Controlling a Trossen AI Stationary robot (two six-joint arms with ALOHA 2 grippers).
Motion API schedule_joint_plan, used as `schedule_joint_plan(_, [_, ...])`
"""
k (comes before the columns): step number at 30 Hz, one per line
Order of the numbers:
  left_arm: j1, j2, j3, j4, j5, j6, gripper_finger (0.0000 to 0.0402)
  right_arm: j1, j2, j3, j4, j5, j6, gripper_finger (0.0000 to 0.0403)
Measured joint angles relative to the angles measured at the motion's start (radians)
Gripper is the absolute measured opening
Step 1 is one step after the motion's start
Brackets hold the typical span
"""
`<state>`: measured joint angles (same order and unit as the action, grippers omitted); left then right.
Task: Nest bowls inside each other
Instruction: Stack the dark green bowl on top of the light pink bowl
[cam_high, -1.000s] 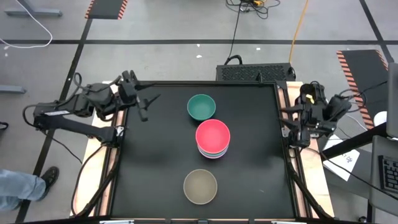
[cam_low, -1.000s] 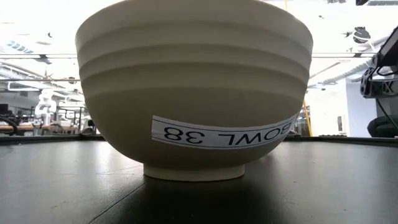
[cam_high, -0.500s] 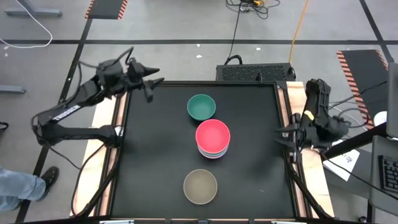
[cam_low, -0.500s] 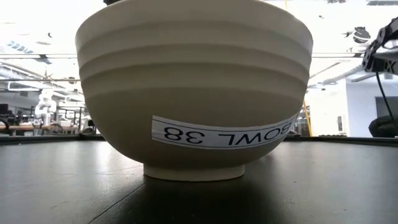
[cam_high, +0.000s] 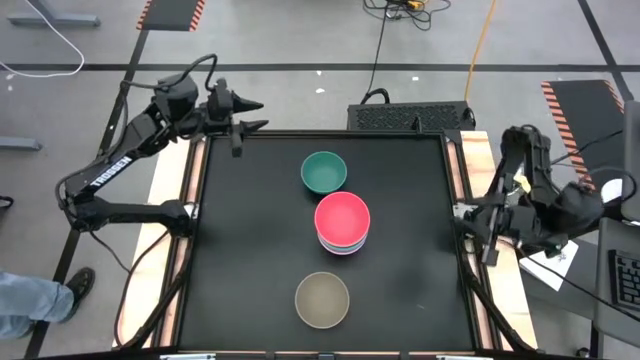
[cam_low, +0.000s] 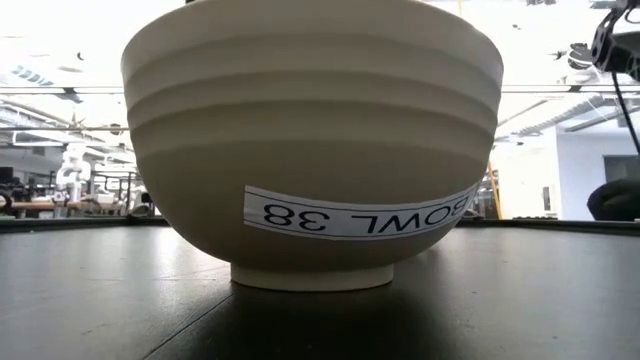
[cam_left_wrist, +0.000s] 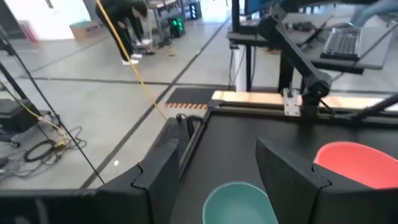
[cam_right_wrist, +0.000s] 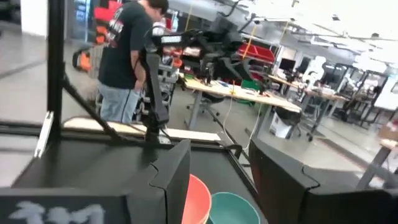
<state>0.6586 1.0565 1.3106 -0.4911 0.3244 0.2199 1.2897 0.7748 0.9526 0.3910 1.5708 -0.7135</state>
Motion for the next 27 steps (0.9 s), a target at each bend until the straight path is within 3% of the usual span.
schedule_joint_plan(13, [-0.014,-0.007,-0.01,-0.045,0.068,0.037,0.0214,-0.042,-0.444,-0.275,-0.086,0.0,-0.03,0.0155])
schedule_joint_plan(19, [-0.029,-0.013,-0.01,-0.046,0.069,0.008,0.0214,-0.216,-0.561,-0.281,-0.207,0.0,-0.044,0.0155])
schedule_joint_plan(27, [-0.068,-0.013,-0.01,-0.058,0.068,-0.007,0.0214,-0.478,-0.589,-0.281,-0.295,0.0,-0.053,0.0155])
